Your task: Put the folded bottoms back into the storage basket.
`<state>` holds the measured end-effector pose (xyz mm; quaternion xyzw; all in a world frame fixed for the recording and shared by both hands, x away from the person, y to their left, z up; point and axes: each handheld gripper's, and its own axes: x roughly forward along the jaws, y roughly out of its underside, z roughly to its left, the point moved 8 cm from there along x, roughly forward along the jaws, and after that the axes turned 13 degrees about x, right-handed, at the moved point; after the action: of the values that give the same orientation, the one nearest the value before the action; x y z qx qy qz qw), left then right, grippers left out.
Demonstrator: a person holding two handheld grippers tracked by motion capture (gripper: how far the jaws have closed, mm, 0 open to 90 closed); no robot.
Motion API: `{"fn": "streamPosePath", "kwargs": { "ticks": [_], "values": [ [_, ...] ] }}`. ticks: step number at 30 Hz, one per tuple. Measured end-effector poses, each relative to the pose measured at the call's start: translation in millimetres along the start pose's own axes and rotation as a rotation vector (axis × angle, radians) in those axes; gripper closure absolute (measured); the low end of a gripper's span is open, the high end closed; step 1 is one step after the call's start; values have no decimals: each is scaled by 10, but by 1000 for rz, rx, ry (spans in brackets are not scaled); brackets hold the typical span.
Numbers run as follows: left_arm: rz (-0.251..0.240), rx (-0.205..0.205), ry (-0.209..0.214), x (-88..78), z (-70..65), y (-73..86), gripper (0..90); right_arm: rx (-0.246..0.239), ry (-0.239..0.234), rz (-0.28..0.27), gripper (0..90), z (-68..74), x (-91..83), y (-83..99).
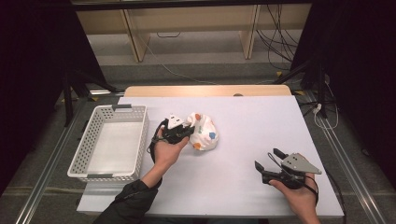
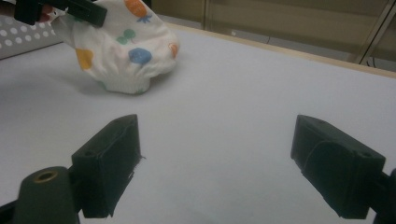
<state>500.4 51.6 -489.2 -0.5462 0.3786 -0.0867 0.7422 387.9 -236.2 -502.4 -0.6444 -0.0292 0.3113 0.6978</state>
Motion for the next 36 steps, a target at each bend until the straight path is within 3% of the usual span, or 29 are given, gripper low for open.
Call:
{"fn": "streamPosePath", "kwargs": {
  "ticks": [8,11,36],
  "values": [
    [-30,3,-5,-136,2,-121,839,2,0,-15,165,-14,-8,-10],
    [-25,20,-9,-159,-7,-133,839,4,0,-13,165,-13,-14,-8],
    [-68,33,-16,-357,-12,-262,839,11,-3,-18,165,-10,-15,-6]
  ]
}}
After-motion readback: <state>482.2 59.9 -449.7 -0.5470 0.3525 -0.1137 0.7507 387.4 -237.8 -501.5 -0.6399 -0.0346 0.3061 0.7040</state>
